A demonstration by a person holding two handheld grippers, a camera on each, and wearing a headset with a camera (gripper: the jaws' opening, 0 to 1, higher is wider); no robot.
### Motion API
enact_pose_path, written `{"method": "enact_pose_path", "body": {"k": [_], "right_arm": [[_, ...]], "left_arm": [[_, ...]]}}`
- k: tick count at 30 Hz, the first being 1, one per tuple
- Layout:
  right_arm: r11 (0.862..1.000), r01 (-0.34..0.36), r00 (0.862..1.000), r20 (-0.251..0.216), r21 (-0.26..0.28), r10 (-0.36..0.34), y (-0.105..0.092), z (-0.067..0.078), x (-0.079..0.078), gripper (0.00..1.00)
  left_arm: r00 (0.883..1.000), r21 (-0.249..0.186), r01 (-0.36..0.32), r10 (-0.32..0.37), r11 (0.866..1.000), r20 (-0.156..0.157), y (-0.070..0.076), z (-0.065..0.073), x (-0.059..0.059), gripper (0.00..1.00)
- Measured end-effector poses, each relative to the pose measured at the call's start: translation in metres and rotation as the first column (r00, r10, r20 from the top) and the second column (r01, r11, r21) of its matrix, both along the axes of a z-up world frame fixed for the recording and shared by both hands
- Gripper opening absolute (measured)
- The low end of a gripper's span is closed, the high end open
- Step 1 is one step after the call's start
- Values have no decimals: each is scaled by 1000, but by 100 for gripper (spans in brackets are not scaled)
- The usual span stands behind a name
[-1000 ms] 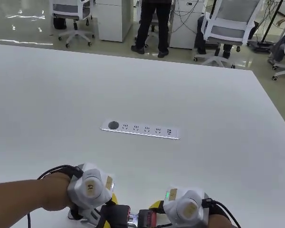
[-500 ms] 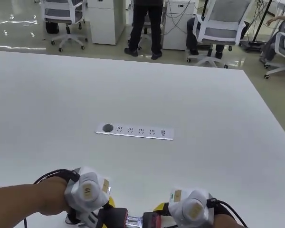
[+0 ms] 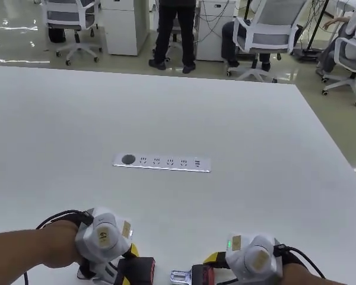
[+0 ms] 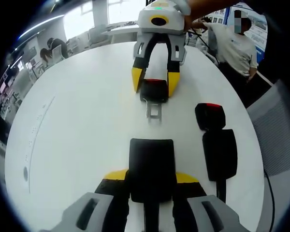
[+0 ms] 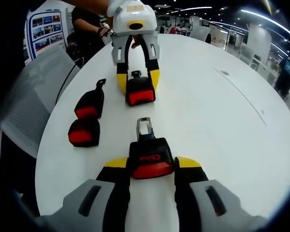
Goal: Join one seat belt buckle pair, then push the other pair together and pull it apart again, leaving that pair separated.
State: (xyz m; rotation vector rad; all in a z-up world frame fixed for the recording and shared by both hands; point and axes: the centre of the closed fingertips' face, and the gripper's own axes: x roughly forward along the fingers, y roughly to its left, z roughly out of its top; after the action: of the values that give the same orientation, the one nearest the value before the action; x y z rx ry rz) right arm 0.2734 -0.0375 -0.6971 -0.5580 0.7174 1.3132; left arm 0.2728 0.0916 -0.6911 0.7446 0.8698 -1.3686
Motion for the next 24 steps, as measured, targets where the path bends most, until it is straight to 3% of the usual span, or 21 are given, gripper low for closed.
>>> {"method": "enact_pose_path", "body": {"k": [3,24], "right_arm": [[1000,6,1000,0,3,-6,-6,1,0,34],[999,44,999,-3,-4,-44,-53,9,-9,34]], "left_arm": [[1000,0,-1,1,1000,0,-3,4,-2,34],[1000,5,1,-1,1000,-3,-2,1,0,34]]}}
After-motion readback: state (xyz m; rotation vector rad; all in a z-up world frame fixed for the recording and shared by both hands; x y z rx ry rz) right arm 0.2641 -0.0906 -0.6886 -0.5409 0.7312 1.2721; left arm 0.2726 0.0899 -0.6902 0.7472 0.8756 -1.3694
